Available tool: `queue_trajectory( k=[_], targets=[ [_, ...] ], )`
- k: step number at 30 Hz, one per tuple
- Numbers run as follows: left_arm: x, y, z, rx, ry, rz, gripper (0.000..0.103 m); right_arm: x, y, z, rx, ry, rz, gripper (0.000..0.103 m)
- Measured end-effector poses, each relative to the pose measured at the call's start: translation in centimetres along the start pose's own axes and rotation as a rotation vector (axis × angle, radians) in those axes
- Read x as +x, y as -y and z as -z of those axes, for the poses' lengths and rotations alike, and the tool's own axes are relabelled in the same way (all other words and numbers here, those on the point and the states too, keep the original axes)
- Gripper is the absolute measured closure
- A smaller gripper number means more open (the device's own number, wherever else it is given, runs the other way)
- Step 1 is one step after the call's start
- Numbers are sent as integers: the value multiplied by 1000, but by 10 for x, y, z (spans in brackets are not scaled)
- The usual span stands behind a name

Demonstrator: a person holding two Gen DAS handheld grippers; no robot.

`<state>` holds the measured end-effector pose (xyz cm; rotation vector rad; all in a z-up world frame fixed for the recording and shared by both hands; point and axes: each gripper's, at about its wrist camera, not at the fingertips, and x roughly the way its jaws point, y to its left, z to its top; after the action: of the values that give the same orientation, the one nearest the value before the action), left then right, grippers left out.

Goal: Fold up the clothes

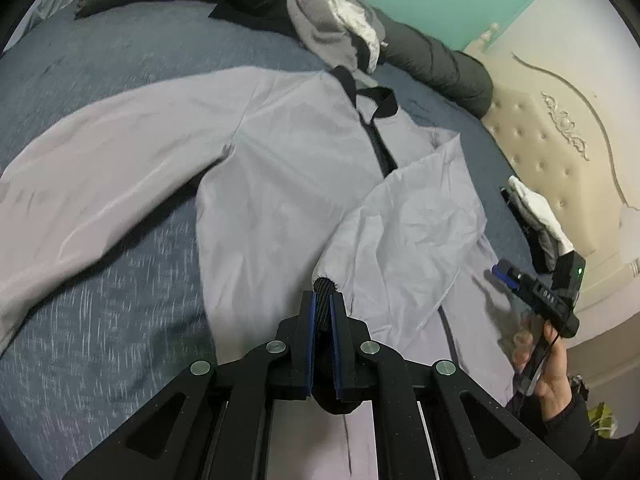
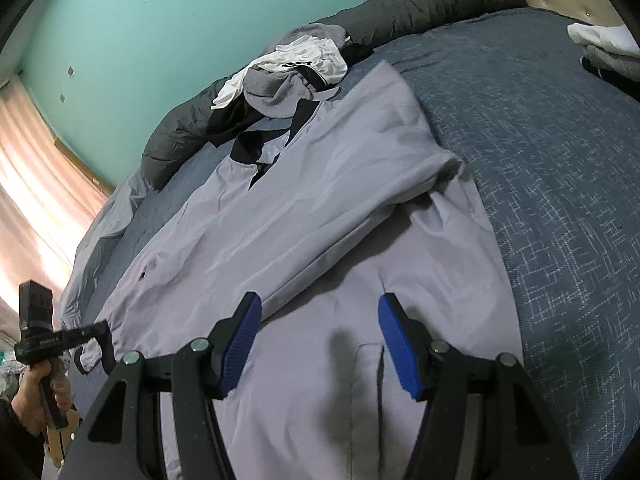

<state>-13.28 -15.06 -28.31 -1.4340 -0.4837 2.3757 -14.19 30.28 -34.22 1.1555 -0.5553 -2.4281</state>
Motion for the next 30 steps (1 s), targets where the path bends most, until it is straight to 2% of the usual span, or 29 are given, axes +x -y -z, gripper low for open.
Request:
queue_trajectory(
  k=[9,13,14,15,17,20,21,25,30],
  targets=[
    [24,-10,22,-31,-95,-73,95,-3,5,-1,15,7,-1,41],
    [26,-10,16,-36,-96,-101,94,-6,10,-3,31,12,5,41],
    [23,-8,15,-26,-90,-121,88,-7,12,-3,38,13,8,41],
    [20,-6,13,-16,-84,-141,74,-7,14,-4,46,15,12,41],
    [9,2,8,8,-42,-176,62,-10,20,-6,68,22,21,41],
    [-8,14,-2,32,35,-200,60,-16,30,-8,102,40,39,41],
    [-9,19,-6,38,52,-185,60,-17,33,-9,116,46,45,41],
    [11,36,-14,39,33,-70,60,-23,46,-13,158,66,73,41],
    [57,45,-17,46,1,-12,60,-28,59,-22,175,64,134,41]
  ],
)
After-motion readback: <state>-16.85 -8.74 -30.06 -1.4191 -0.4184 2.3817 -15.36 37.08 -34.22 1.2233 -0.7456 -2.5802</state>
